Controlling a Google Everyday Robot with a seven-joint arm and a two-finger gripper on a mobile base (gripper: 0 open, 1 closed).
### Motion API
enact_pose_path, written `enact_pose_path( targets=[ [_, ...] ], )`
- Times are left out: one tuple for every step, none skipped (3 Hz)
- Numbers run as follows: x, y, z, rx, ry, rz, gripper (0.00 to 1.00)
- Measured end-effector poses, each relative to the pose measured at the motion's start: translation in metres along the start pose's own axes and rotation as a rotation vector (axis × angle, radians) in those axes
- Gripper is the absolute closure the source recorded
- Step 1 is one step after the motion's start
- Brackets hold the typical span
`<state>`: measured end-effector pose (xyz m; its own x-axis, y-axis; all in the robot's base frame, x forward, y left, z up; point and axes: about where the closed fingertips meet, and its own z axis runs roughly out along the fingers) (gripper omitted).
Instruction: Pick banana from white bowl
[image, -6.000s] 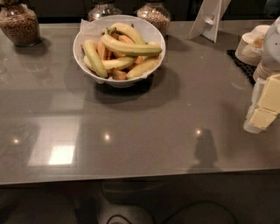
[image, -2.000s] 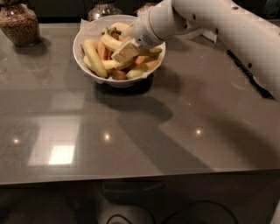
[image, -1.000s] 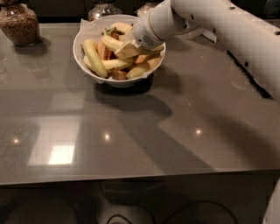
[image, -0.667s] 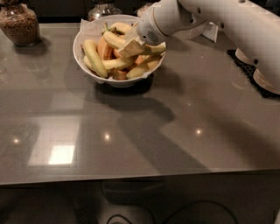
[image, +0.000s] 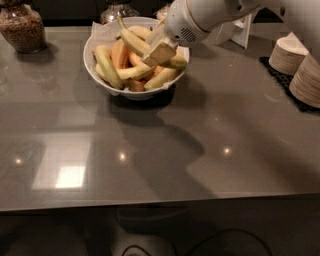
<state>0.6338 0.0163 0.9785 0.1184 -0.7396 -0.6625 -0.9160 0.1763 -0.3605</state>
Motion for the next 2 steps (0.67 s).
enact_pose_path(
  targets=[
    [-0.005,0.026,-0.025,-0.064,0.033,-0.021,1.00],
    [-0.005,0.047,-0.046,-0.129,0.080,-0.025,1.00]
  ],
)
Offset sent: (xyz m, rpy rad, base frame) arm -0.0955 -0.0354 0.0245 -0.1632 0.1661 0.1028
